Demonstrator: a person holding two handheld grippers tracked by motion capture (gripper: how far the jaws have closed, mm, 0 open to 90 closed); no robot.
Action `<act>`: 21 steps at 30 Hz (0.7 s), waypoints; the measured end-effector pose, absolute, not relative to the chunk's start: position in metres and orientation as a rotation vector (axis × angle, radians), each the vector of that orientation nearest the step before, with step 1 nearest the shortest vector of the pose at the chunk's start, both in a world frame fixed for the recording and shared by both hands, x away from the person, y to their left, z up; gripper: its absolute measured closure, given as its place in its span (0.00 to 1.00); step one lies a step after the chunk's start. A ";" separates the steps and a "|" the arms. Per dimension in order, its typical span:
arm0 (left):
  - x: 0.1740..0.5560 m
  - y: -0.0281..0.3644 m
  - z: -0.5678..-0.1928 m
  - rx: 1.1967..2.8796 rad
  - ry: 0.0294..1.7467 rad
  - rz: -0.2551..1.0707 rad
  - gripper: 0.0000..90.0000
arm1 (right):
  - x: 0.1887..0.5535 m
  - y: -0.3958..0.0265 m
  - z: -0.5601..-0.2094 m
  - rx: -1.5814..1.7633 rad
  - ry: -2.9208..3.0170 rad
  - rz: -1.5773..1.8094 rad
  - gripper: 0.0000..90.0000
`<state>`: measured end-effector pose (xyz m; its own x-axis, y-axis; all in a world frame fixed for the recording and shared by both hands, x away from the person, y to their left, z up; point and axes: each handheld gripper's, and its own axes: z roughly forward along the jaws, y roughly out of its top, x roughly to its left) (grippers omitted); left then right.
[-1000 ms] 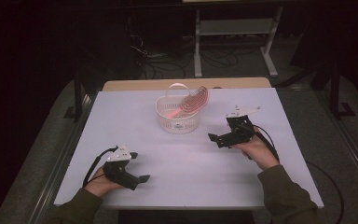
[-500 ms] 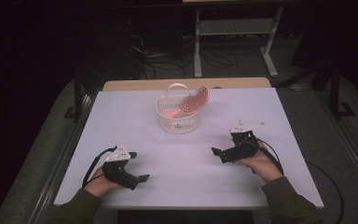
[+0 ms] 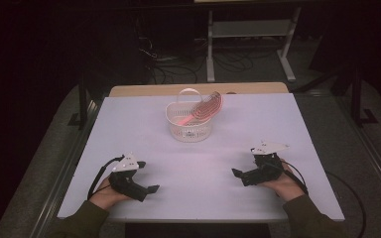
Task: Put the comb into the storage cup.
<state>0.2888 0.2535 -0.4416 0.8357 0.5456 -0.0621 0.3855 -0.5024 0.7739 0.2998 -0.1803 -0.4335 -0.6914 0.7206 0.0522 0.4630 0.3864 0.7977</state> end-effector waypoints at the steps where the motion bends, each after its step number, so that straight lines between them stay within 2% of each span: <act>1: 0.289 0.254 -0.442 2.159 0.678 0.240 0.00 | 0.298 -0.181 -0.435 1.033 2.347 1.202 0.00; 21: 0.288 0.254 -0.441 2.151 0.679 0.248 0.00 | 0.277 -0.201 -0.446 1.075 2.327 1.224 0.00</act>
<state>0.2883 0.2535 -0.4409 0.8333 0.5496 -0.0588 0.3823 -0.4962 0.7795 0.2773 -0.2006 -0.4456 -0.6749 0.7339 0.0761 0.4784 0.3567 0.8024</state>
